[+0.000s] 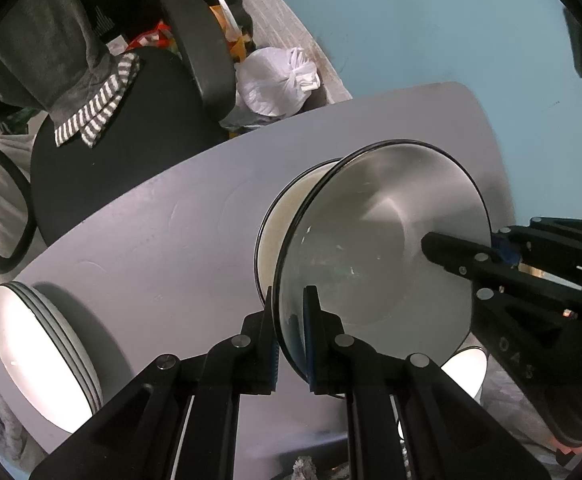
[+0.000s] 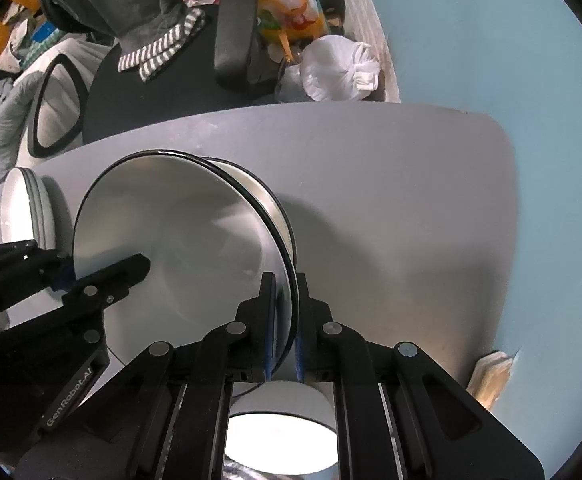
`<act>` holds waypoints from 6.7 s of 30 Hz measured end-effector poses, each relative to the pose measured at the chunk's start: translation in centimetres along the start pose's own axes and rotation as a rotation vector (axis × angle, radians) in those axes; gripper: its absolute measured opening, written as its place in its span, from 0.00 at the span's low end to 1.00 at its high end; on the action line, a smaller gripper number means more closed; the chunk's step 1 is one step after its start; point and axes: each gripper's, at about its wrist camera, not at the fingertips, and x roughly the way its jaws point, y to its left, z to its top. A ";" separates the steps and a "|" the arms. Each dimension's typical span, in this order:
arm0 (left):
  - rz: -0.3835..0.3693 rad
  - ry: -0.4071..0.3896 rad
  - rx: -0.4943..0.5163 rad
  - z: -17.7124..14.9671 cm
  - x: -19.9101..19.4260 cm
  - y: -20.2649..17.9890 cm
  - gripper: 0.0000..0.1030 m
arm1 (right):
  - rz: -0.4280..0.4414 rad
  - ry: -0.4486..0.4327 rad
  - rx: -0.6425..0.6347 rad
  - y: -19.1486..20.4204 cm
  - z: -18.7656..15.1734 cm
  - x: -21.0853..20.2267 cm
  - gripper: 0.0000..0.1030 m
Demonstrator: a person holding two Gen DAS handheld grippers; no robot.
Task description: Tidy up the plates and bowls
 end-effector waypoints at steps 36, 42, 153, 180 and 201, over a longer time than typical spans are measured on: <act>0.104 -0.067 0.014 -1.4 -2.6 0.2 0.59 | -0.031 -0.090 0.060 -0.9 -1.0 -1.5 0.37; 0.088 -0.114 0.008 -2.7 -4.5 0.2 0.62 | -0.064 -0.136 0.071 -1.2 -2.3 -3.3 0.46; -0.080 0.134 0.179 -11.1 6.1 -6.9 0.11 | 0.031 -0.031 0.340 -2.9 -16.4 3.4 0.07; -0.074 -0.038 0.101 -8.2 -4.3 -2.8 0.12 | -0.001 -0.140 0.163 1.0 -10.4 -5.5 0.07; -0.014 -0.046 0.003 -2.0 -4.2 -0.4 0.14 | 0.007 -0.135 0.068 2.4 -4.0 -3.7 0.08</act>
